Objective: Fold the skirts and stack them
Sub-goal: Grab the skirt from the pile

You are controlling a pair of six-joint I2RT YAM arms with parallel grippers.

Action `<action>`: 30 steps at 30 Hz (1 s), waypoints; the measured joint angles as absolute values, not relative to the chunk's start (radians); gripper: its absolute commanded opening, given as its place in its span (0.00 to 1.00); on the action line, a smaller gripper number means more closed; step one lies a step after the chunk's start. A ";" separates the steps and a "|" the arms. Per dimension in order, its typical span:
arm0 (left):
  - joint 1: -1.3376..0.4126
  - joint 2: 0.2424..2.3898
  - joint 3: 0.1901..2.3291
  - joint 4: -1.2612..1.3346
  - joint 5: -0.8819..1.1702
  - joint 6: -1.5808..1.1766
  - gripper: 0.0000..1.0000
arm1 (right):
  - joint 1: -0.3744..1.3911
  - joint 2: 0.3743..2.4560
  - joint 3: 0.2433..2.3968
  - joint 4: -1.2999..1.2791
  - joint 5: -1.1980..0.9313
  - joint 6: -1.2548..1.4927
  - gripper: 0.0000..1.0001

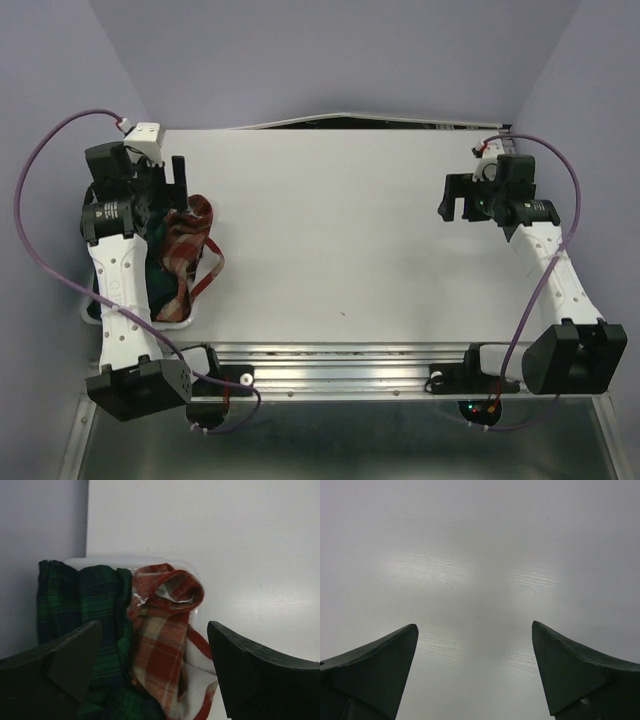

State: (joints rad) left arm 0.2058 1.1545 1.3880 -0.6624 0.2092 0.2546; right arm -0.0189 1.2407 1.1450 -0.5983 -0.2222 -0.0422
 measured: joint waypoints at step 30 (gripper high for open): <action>0.525 1.310 1.185 -0.646 -0.062 0.454 0.19 | -0.019 1.318 1.158 -0.635 -0.354 -0.056 1.00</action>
